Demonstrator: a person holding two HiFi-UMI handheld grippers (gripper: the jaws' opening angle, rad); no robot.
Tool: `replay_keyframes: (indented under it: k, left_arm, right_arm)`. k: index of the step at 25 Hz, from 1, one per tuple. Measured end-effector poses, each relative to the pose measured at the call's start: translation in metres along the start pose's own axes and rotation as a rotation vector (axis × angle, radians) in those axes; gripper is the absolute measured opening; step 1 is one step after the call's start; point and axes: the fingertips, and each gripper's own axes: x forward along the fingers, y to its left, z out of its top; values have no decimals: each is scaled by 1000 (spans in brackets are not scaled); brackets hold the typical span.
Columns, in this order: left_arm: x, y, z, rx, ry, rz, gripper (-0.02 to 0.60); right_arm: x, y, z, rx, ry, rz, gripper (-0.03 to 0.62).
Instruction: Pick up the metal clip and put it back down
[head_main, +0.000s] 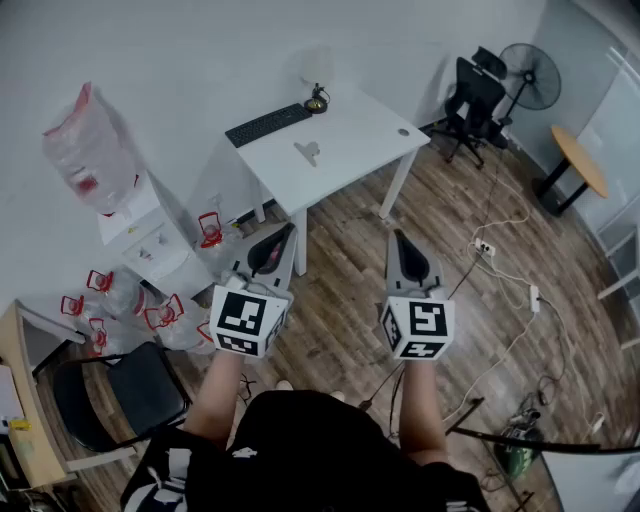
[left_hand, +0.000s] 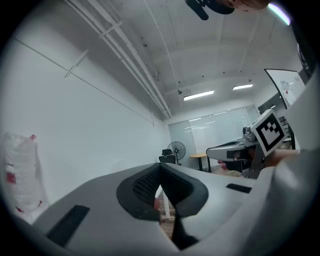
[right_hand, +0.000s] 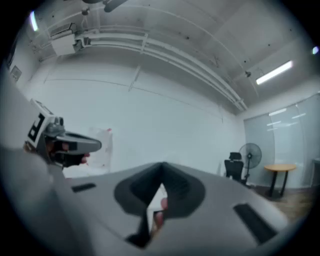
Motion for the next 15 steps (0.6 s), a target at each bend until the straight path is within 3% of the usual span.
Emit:
replay_keyframes:
  k: [15]
  left_arm:
    - [7, -39, -15, -116, 19, 7, 21]
  right_arm:
    - [-18, -31, -24, 53, 4, 64, 34]
